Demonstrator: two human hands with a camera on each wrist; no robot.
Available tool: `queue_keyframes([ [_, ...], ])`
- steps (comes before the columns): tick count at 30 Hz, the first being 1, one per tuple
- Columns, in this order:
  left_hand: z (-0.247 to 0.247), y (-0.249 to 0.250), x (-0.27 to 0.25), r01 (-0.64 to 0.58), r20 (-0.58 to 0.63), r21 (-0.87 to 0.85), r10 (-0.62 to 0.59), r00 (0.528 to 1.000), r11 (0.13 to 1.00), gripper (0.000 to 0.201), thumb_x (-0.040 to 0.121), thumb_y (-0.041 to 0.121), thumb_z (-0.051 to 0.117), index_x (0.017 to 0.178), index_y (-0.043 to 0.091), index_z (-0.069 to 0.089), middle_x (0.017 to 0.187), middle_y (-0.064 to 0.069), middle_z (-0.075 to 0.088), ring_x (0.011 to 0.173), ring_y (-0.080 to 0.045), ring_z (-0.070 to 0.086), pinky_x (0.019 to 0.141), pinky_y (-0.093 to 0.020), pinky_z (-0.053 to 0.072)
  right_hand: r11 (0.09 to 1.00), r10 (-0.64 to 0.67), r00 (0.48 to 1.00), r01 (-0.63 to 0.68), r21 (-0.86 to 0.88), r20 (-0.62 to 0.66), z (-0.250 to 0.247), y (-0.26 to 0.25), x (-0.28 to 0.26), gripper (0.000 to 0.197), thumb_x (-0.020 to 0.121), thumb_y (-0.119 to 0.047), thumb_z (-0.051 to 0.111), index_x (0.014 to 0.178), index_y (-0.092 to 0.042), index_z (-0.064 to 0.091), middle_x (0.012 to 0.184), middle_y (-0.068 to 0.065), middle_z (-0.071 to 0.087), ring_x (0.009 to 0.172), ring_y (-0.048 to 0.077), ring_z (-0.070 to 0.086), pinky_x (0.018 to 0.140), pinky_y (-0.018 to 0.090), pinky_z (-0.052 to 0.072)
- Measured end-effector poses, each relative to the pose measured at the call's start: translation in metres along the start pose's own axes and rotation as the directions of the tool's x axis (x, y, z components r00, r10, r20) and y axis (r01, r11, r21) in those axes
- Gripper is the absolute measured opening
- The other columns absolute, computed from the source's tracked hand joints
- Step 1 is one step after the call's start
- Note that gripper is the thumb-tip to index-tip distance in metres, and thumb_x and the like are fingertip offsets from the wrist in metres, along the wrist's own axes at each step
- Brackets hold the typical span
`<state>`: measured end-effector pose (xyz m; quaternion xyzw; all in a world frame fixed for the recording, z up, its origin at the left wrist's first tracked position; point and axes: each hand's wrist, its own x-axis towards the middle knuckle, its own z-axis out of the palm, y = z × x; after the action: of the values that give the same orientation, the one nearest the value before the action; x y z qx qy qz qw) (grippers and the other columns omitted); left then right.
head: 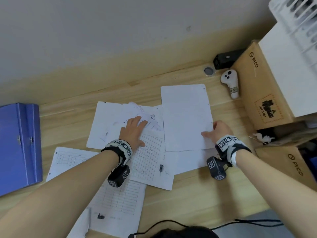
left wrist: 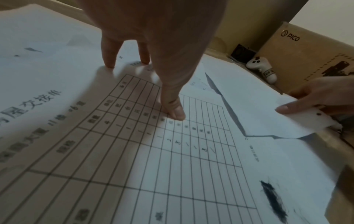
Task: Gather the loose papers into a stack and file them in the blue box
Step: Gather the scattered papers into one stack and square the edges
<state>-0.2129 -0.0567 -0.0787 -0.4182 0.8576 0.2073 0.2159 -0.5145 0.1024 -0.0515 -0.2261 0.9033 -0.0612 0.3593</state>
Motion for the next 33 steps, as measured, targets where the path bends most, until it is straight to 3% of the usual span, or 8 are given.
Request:
queue_keyframes([
  [3,0.001,0.000,0.001,0.002,-0.001,-0.013,-0.002,1.000,1.000,0.103,0.068,0.034,0.086,0.150,0.026,0.025,0.162,-0.002,0.011,0.147,-0.027,0.012,0.105,-0.056,0.039,0.999,0.033,0.999,-0.034,0.018,0.040,0.014,0.002,-0.009,0.023,0.068,-0.030,0.076,0.077,-0.013,0.065,0.074,0.003,0.069,0.067,0.024,0.067,0.059,0.028,0.053],
  [6,0.004,-0.002,0.000,0.000,-0.002,-0.013,0.000,1.000,1.000,0.103,0.069,0.034,0.085,0.151,0.026,0.024,0.163,-0.002,0.010,0.148,-0.027,0.012,0.106,-0.056,0.039,0.987,0.055,0.998,-0.052,0.154,-0.022,0.027,0.001,-0.016,0.022,0.065,-0.017,0.067,0.061,-0.020,0.046,0.065,0.001,0.054,0.056,0.021,0.051,0.053,0.028,0.043],
  [12,0.003,-0.004,-0.002,-0.016,0.018,0.015,0.016,1.000,1.000,0.103,0.073,0.039,0.082,0.153,0.026,0.017,0.164,-0.001,0.004,0.150,-0.025,0.008,0.108,-0.055,0.036,0.907,-0.026,0.996,0.060,0.418,-0.087,0.005,-0.011,-0.030,0.030,0.077,-0.011,0.067,0.104,-0.021,0.059,0.091,-0.001,0.064,0.082,0.019,0.061,0.069,0.027,0.048],
  [16,0.003,-0.008,-0.013,0.014,-0.041,0.032,-0.013,0.999,0.999,0.108,0.076,0.047,0.077,0.155,0.024,0.009,0.165,0.000,-0.011,0.152,-0.024,-0.003,0.114,-0.060,0.019,0.904,-0.106,0.994,0.105,0.414,-0.022,-0.034,-0.030,-0.038,0.006,0.079,-0.011,0.072,0.077,-0.012,0.066,0.084,0.009,0.070,0.077,0.024,0.065,0.067,0.031,0.053],
  [20,0.007,-0.013,-0.033,-0.004,-0.093,-0.001,0.004,0.996,1.000,0.091,0.086,0.049,0.064,0.155,0.021,0.011,0.165,-0.001,-0.004,0.152,-0.024,0.004,0.118,-0.054,0.019,0.861,-0.243,0.966,0.258,0.438,-0.090,-0.062,-0.061,-0.062,0.013,0.085,-0.013,0.070,0.094,-0.005,0.068,0.084,0.009,0.065,0.073,0.023,0.060,0.060,0.027,0.044],
  [27,-0.010,-0.018,-0.065,-0.045,-0.250,-0.285,-0.029,0.968,0.957,0.062,0.099,0.025,0.044,0.155,0.016,0.017,0.164,-0.003,0.011,0.150,-0.021,0.016,0.117,-0.040,0.025,0.829,-0.555,0.806,0.556,-0.059,-0.205,-0.013,-0.092,-0.104,0.015,0.082,-0.022,0.059,0.095,-0.017,0.063,0.095,-0.002,0.063,0.079,0.022,0.060,0.068,0.035,0.050],
  [30,-0.029,-0.020,-0.078,-0.150,-0.484,-0.442,-0.095,0.870,0.884,0.063,0.098,0.018,0.042,0.155,0.017,0.014,0.164,-0.001,0.014,0.149,-0.020,0.019,0.117,-0.037,0.025,0.735,-0.677,0.733,0.666,-0.131,-0.072,0.032,-0.101,-0.124,0.009,0.085,-0.021,0.054,0.094,-0.024,0.055,0.104,-0.007,0.056,0.082,0.017,0.060,0.067,0.033,0.048],
  [33,-0.042,-0.023,-0.085,-0.119,-0.453,-0.675,-0.282,0.846,0.728,0.061,0.099,0.044,0.032,0.154,0.026,0.011,0.157,-0.002,0.033,0.139,-0.021,0.041,0.112,-0.047,0.035,0.659,-0.725,0.680,0.731,-0.177,0.109,0.080,-0.107,-0.138,0.018,0.085,-0.024,0.054,0.103,-0.022,0.052,0.112,-0.003,0.053,0.096,0.020,0.057,0.068,0.032,0.044],
])
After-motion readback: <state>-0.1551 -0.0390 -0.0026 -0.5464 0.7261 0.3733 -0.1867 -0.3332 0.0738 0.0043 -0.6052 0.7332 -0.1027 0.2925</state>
